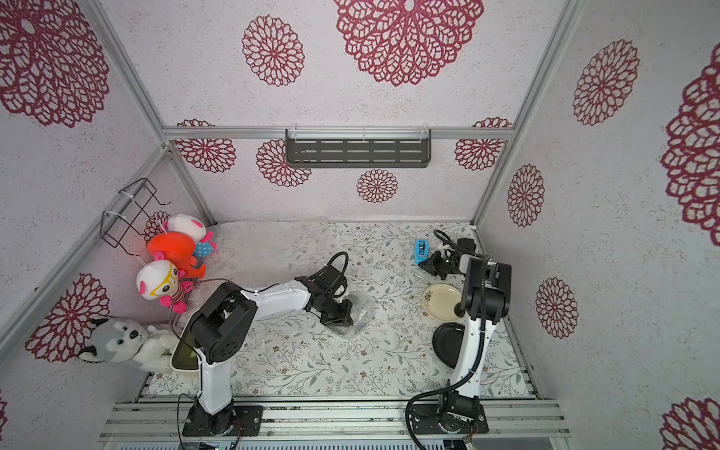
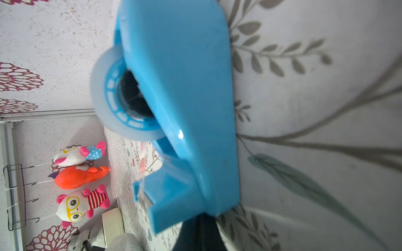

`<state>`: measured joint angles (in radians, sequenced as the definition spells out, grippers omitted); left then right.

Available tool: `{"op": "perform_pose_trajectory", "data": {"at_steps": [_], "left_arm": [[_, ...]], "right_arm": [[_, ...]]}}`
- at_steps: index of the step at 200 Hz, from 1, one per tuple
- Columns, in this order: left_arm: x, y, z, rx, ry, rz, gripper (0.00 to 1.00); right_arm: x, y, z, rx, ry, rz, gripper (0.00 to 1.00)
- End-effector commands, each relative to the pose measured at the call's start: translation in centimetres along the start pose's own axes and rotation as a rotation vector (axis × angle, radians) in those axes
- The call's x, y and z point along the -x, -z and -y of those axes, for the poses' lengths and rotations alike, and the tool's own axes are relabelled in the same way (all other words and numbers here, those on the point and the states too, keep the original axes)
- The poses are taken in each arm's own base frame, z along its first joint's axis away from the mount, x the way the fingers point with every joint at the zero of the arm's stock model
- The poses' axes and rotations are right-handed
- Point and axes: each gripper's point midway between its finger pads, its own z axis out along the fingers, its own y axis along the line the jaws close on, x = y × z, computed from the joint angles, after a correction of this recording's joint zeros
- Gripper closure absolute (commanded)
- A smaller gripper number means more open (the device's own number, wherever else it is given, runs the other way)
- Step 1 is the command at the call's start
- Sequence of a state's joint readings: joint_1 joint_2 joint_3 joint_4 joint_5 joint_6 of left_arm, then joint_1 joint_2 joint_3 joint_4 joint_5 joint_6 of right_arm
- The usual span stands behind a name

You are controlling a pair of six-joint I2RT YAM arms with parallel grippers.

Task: Wrap dinner plates in bubble wrap
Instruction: Tear off the tape using the Tape Cutter, then stick the tape on the bubble wrap.

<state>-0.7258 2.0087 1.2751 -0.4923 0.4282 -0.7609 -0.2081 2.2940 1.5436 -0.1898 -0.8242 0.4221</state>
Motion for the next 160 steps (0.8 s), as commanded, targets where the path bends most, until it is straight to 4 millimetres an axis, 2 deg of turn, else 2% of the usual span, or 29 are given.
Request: {"op": "perform_pose_trajectory", "data": {"at_steps": [1, 17, 35, 54, 71, 92, 126, 146, 160], "left_arm": [[-3.1, -1.9, -5.2, 0.184, 0.066, -0.085, 1.00], [-3.1, -1.9, -5.1, 0.183, 0.064, -0.082, 1.00], [-3.1, -1.9, -5.1, 0.184, 0.064, -0.082, 1.00], [-3.0, -1.7, -5.0, 0.177, 0.060, -0.074, 1.00], [-2.7, -1.5, -4.6, 0.160, 0.046, -0.056, 1.00], [-2.6, -1.1, -4.3, 0.149, 0.031, -0.038, 1.00], [-2.5, -0.9, -3.9, 0.120, 0.019, -0.026, 1.00], [-2.5, -0.8, -3.4, 0.089, 0.004, -0.014, 1.00], [-2.5, -0.9, -3.3, 0.081, -0.004, -0.009, 1.00]], "right_arm": [[1.1, 0.5, 0.6, -0.056, 0.003, 0.041, 1.00], [1.0, 1.7, -2.1, -0.007, 0.106, 0.071, 1.00], [1.0, 4.0, -5.8, 0.026, 0.256, 0.135, 1.00], [-0.9, 6.3, -9.6, 0.063, 0.369, 0.161, 1.00], [-4.5, 7.5, -12.3, 0.079, 0.465, 0.157, 1.00], [-10.4, 8.2, -14.9, 0.113, 0.574, 0.114, 1.00], [-19.8, 8.8, -17.5, 0.177, 0.698, -0.026, 1.00], [-23.8, 9.3, -18.7, 0.225, 0.750, -0.091, 1.00], [-25.9, 9.6, -19.7, 0.273, 0.771, -0.130, 1.00]]}}
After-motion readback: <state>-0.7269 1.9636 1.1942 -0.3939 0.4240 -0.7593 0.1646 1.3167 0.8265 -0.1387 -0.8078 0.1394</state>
